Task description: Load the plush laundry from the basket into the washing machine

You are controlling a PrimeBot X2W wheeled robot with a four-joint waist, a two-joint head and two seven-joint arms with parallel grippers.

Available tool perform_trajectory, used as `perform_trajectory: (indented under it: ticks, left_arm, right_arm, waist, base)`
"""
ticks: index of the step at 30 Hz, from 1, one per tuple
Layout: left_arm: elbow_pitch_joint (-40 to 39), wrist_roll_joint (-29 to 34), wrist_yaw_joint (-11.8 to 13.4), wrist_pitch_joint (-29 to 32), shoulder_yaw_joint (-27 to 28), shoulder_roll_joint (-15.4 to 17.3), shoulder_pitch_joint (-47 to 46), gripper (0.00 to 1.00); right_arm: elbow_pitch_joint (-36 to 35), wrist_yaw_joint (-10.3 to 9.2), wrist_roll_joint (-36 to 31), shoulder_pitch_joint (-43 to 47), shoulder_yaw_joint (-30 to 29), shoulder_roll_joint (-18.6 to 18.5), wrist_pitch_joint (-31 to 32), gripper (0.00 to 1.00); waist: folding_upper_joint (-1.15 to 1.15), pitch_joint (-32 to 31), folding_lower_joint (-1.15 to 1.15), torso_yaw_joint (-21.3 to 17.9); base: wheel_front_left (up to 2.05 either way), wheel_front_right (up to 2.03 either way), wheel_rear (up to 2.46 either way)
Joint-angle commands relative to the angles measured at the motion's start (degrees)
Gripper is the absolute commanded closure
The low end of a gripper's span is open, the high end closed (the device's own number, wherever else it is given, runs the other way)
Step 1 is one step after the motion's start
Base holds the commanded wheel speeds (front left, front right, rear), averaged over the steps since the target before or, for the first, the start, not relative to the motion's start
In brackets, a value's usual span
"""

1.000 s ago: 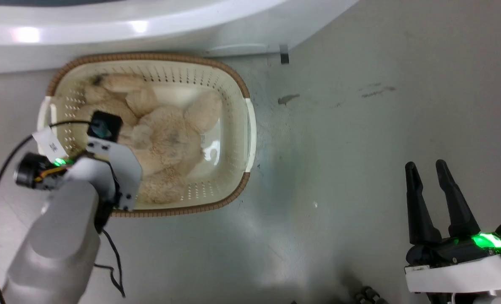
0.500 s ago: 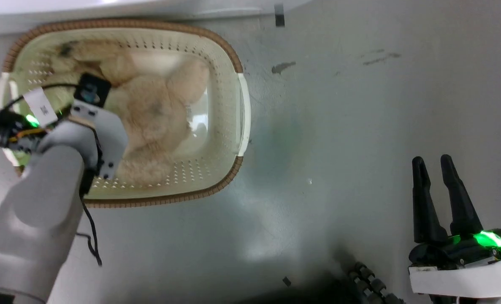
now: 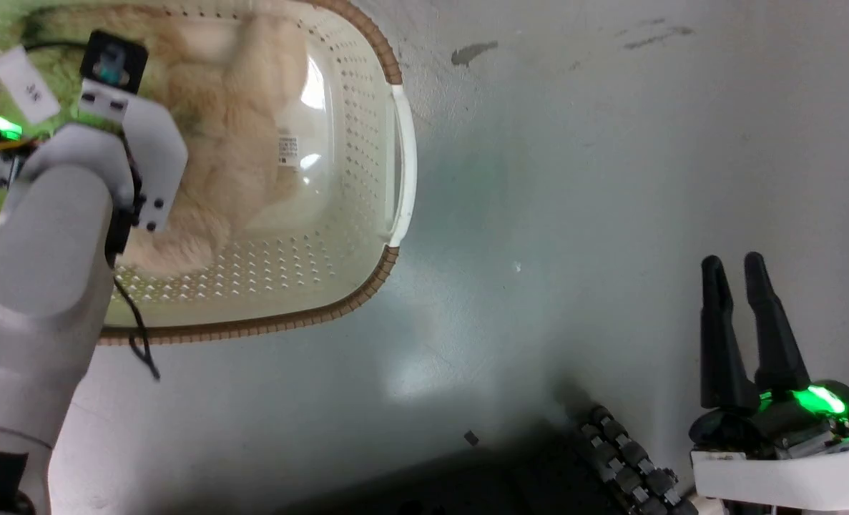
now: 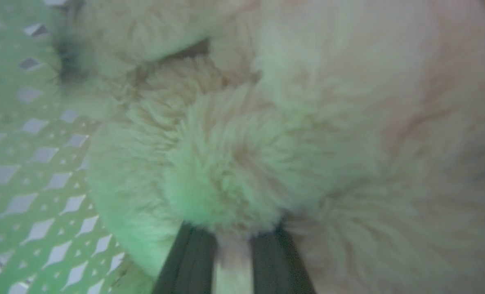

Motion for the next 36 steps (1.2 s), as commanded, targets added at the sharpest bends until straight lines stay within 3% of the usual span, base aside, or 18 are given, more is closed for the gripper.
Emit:
perform_trajectory:
  ticks: [1,8,18,24,36]
  left_arm:
    - [2.2,-0.4,-0.3,1.2,-0.4,1.3,0.4,1.00]
    - [0.9,0.4,-0.6,3.1,-2.5,0.8,0.8,1.00]
    - [0.7,0.6,-0.2,1.6,-5.7,-2.9,4.4,1.00]
    - [1.2,-1.0,-0.4,-2.5,-6.4,-6.5,6.4,1.00]
    - [4.1,-7.1,-3.7,-15.4,-5.8,-15.0,10.4,1.00]
  right_arm:
    - [-0.4,-0.04,0.6,-1.0,0.2,0.0,-0.5,0.00]
    - [1.6,-0.04,0.8,-4.3,0.9,0.0,-0.5,0.00]
    - [6.8,-0.04,1.1,-7.1,0.4,0.0,-0.5,0.00]
    - [10.2,-0.04,0.4,-7.6,-1.0,0.0,-0.5,0.00]
    - [16.6,-0.04,-2.9,-4.3,-4.4,0.0,-0.5,0.00]
  waist:
    - [0.00,0.5,0.01,-0.2]
    - [0.00,-1.7,0.01,0.8]
    - [0.00,-9.9,0.01,3.9]
    - [0.00,-17.0,0.01,7.1]
    - [0.00,-33.3,0.01,16.5]
  base:
    - [0.00,0.00,0.00]
    - [0.00,0.00,0.00]
    - [0.00,0.00,0.00]
    - [0.00,0.00,0.00]
    - [0.00,0.00,0.00]
